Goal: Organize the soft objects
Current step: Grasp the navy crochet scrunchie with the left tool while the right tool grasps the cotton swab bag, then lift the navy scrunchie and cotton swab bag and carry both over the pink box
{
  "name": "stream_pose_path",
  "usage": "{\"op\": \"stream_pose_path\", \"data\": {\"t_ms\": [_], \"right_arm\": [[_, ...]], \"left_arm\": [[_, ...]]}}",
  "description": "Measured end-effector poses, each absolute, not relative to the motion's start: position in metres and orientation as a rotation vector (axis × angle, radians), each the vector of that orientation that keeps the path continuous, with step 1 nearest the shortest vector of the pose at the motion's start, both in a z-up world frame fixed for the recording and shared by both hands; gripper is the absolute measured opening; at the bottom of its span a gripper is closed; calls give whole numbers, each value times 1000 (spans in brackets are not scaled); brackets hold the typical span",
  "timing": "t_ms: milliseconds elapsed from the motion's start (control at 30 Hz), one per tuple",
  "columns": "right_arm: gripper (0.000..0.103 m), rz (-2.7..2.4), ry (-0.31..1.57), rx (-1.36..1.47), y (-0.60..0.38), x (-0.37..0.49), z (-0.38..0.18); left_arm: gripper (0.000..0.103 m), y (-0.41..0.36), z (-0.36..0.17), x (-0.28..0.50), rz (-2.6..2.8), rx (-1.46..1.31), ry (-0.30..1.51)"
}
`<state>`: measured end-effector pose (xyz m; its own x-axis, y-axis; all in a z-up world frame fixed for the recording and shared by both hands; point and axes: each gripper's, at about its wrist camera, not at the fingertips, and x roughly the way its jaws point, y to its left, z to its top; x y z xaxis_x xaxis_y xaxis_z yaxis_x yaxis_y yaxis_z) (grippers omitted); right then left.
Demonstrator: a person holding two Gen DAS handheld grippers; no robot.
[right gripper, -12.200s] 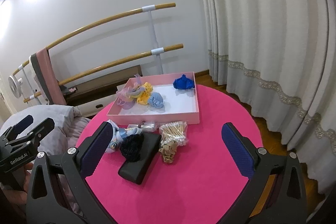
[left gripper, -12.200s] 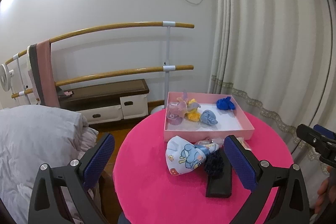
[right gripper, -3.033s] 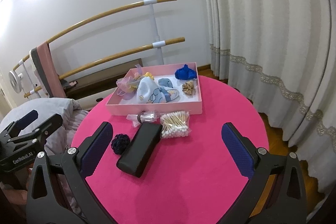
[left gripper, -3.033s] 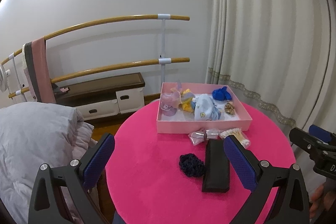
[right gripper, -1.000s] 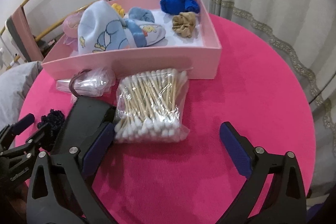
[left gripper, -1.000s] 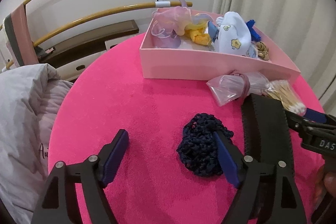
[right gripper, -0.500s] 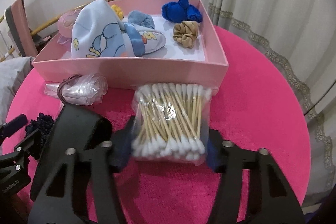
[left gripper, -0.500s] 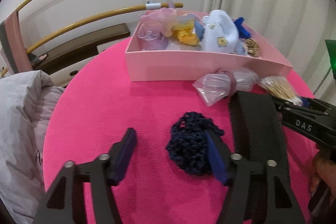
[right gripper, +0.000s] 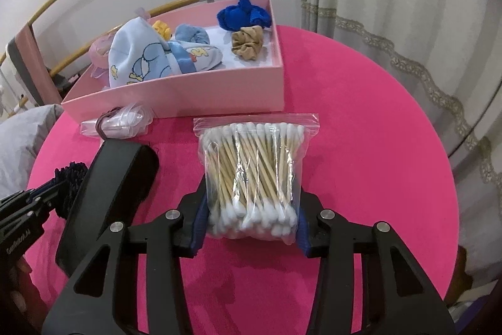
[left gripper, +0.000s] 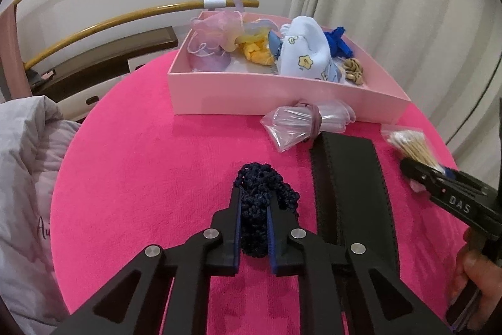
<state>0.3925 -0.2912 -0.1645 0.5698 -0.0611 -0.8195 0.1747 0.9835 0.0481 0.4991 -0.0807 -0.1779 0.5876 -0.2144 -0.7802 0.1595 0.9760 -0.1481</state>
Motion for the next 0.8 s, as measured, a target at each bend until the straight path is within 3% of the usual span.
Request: {"op": "stream_pose_path", "data": {"t_ms": [800], "right_arm": [[41, -83, 884, 150, -277, 359, -130]], "left_arm": [[9, -67, -128, 456, -213, -85, 828]]}}
